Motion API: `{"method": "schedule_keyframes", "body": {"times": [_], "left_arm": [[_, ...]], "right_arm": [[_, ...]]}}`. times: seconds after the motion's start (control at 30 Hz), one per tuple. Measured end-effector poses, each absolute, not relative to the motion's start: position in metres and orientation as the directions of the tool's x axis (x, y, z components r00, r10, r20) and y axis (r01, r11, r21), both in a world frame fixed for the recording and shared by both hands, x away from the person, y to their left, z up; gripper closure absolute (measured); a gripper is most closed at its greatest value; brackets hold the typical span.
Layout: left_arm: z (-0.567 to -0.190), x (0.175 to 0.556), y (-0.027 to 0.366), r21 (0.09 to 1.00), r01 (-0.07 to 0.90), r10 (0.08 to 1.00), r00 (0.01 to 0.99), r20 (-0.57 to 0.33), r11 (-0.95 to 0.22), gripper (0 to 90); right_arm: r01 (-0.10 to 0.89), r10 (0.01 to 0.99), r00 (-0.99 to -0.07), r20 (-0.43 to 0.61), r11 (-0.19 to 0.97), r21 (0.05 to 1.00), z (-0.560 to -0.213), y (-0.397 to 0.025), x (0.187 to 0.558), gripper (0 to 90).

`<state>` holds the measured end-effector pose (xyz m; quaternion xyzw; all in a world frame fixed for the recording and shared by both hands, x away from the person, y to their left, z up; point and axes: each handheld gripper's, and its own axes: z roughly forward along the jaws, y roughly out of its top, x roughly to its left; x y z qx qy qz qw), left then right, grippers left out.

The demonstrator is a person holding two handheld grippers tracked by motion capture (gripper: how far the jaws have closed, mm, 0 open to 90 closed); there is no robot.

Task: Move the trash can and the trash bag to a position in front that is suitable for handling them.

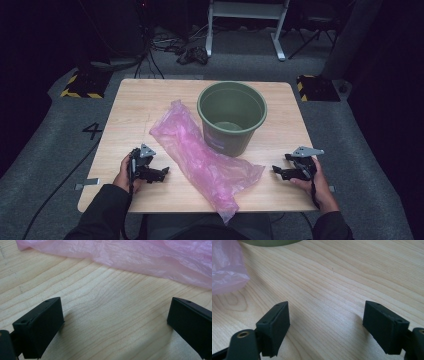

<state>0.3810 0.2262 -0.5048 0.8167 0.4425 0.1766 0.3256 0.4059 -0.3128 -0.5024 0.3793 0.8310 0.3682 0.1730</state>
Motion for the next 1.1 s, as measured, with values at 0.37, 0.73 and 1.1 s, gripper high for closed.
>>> {"method": "schedule_keyframes", "body": {"times": [0.37, 0.73, 1.1], "left_arm": [[-0.504, 0.371, 0.226, 0.684, 0.556, 0.764, 0.645, 0.003, -0.472, 0.3], [-0.499, 0.359, 0.211, 0.702, 0.490, 0.701, 0.713, 0.019, -0.517, 21.0], [-0.481, 0.349, 0.180, 0.762, 0.368, 0.617, 0.785, 0.053, -0.533, 16.4]], "right_arm": [[0.503, 0.757, -0.653, -0.008, 0.441, 0.743, -0.502, -0.313, 0.406, 21.8], [0.504, 0.758, -0.653, -0.007, 0.441, 0.743, -0.502, -0.313, 0.406, 21.7], [0.503, 0.757, -0.653, -0.007, 0.441, 0.743, -0.502, -0.313, 0.406, 21.7]]}}
